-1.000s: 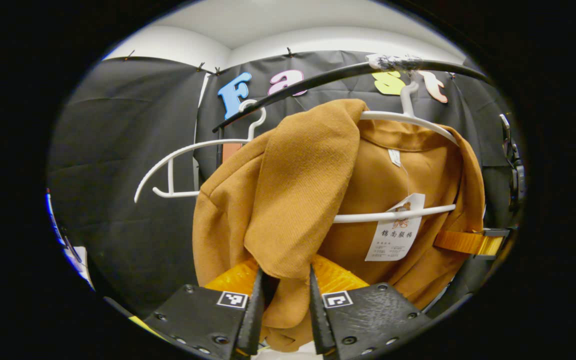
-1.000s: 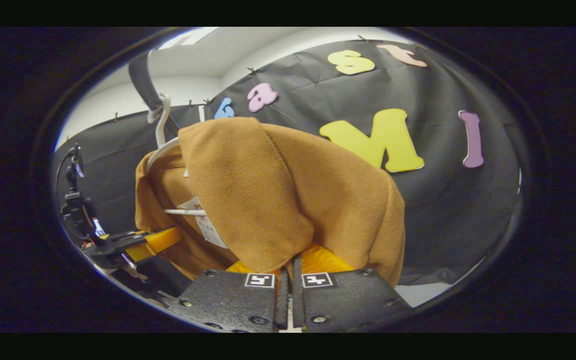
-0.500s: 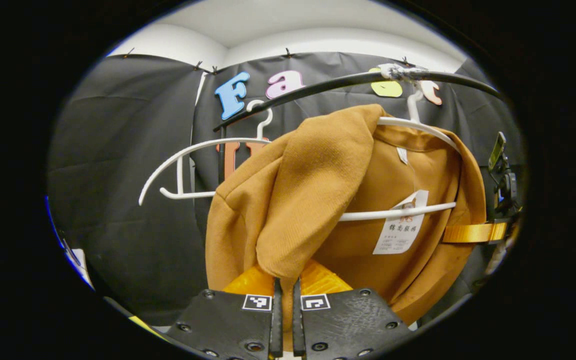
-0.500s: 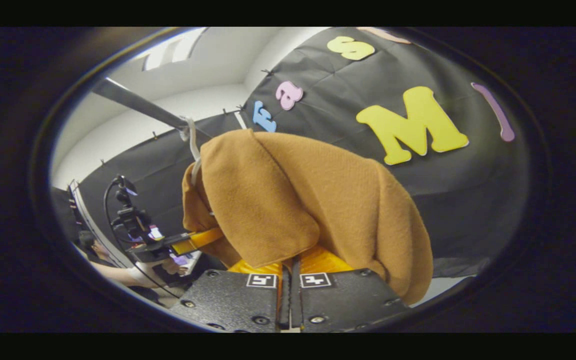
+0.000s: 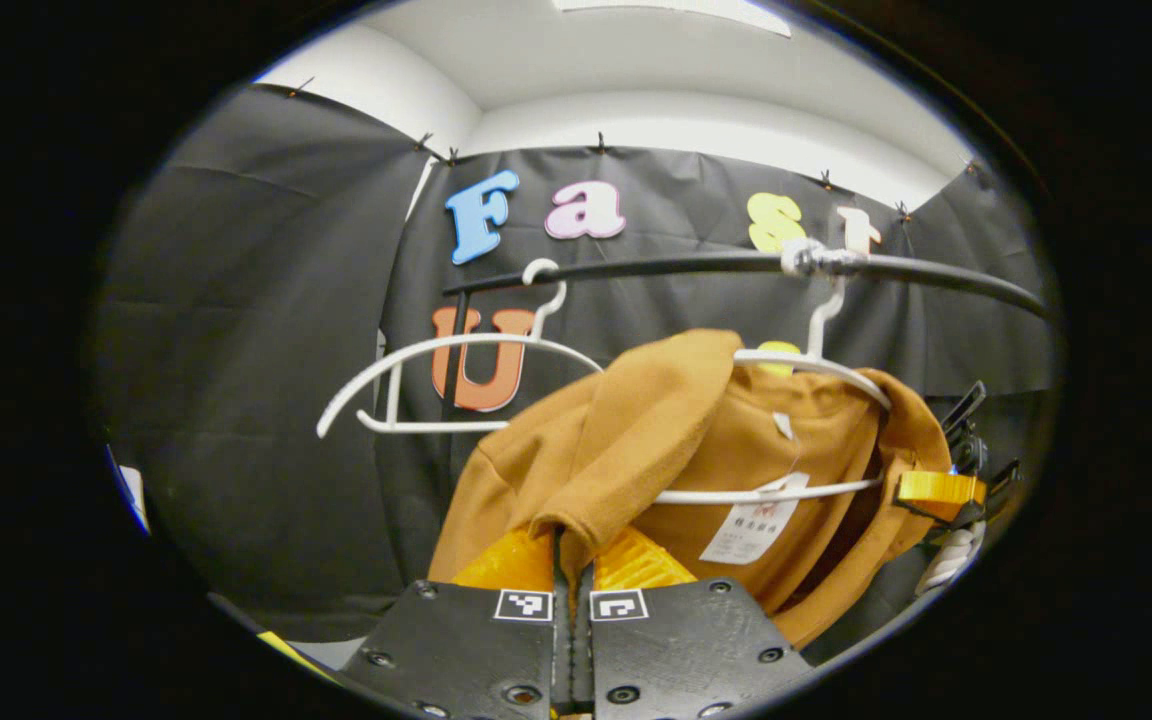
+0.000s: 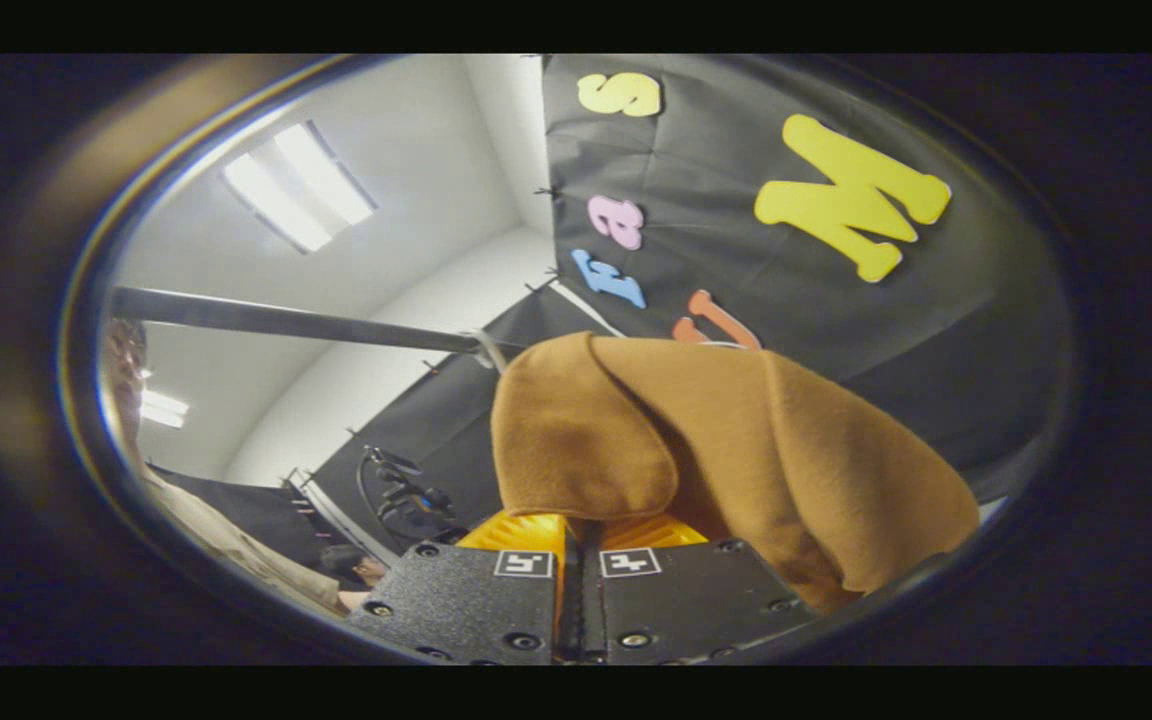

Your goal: Grasp the clothes on the hanger with both hands and then place them into the laundry hamper below.

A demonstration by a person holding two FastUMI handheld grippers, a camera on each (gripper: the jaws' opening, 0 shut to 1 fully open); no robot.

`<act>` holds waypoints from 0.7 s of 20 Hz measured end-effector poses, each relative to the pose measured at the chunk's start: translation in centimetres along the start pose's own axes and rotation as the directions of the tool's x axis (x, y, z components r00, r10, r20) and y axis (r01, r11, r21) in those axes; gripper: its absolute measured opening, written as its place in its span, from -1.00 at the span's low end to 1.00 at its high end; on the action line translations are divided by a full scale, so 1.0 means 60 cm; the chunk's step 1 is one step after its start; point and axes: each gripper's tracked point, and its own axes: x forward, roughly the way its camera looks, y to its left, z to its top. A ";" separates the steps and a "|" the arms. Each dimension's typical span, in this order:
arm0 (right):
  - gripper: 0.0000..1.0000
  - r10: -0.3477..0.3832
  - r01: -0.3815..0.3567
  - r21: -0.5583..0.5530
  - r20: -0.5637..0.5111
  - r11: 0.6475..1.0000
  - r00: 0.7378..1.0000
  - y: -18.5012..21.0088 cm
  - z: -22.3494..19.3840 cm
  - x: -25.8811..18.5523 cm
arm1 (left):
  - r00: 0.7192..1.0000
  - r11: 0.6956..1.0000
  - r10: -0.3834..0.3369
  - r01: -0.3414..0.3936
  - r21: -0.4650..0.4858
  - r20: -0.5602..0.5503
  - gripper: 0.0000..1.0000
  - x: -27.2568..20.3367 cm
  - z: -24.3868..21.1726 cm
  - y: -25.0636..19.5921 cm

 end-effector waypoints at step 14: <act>-0.94 0.072 -0.097 0.068 0.304 0.993 0.950 0.027 0.168 -0.042 | 0.992 0.994 0.100 -0.103 0.033 0.082 -0.92 0.021 0.120 0.081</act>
